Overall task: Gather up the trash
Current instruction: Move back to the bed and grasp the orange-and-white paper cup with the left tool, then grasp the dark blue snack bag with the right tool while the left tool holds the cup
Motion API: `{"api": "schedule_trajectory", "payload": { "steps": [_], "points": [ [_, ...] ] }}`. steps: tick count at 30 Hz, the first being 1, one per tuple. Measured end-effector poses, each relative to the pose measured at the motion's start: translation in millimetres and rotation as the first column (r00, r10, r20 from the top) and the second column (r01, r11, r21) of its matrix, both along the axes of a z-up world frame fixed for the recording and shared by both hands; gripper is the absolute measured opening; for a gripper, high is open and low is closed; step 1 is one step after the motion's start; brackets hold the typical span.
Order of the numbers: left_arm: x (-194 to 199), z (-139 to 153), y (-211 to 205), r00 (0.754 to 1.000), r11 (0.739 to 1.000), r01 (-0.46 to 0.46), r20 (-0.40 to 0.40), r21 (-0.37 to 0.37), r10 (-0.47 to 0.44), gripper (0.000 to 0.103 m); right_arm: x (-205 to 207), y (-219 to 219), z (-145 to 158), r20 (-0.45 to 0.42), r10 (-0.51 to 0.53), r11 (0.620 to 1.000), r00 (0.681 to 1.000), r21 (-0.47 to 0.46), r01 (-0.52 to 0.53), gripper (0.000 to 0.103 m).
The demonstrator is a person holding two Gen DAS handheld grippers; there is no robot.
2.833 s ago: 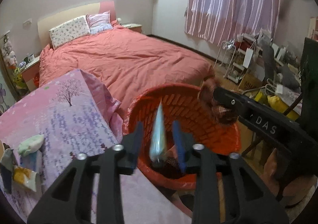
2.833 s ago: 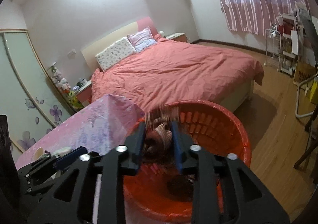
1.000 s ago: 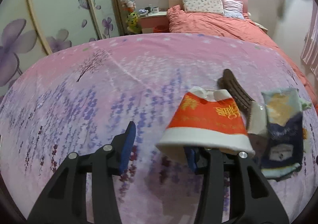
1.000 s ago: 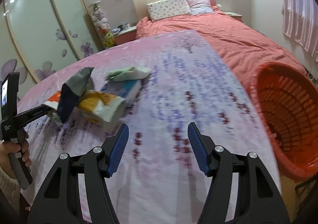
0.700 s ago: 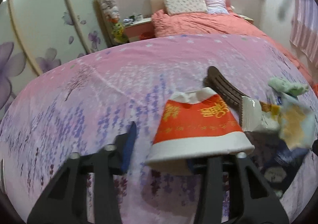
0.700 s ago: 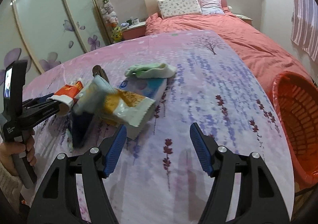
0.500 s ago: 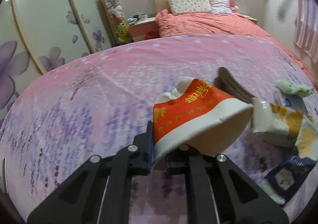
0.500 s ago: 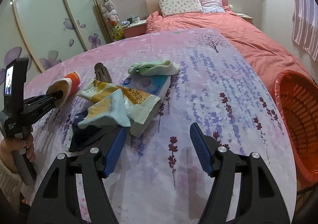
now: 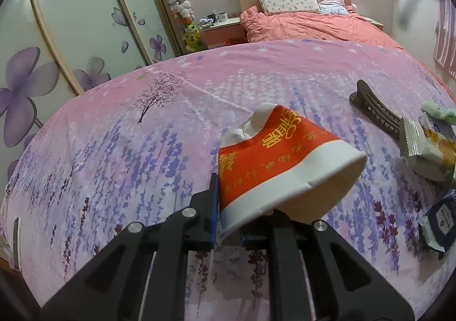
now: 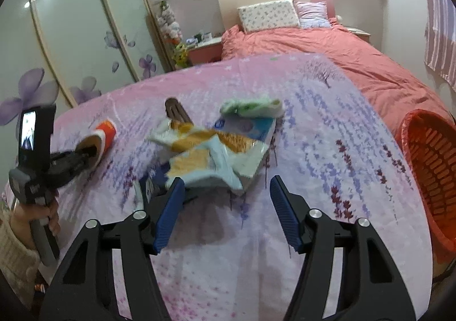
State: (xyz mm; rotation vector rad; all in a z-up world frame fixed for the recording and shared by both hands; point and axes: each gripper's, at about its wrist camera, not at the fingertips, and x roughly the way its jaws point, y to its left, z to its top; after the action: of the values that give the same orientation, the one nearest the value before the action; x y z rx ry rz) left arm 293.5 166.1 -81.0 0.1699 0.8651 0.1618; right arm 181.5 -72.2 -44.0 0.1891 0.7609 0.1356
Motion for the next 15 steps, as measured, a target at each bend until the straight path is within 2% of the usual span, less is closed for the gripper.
{"api": "schedule_trajectory", "payload": {
  "steps": [4,9,12,15],
  "points": [
    [2,-2,7,1.000,1.000,-0.013,-0.011,-0.027,0.012,0.015,7,10,6,-0.006,-0.003,1.000,1.000,0.023,0.003,0.062],
    [5,-3,16,0.999,0.997,-0.034,-0.022,-0.075,0.033,0.017,-6,43,4,0.042,0.075,0.997,0.996,0.014,-0.076,0.058],
    [4,-4,16,0.999,0.997,-0.034,-0.023,-0.071,0.033,0.017,-12,58,1,0.051,0.131,0.990,0.990,0.041,-0.133,0.055],
    [3,-4,14,0.999,0.998,-0.034,-0.024,-0.054,0.032,0.017,-7,77,-5,0.024,0.154,0.988,0.988,-0.003,-0.154,0.055]
  ]
}}
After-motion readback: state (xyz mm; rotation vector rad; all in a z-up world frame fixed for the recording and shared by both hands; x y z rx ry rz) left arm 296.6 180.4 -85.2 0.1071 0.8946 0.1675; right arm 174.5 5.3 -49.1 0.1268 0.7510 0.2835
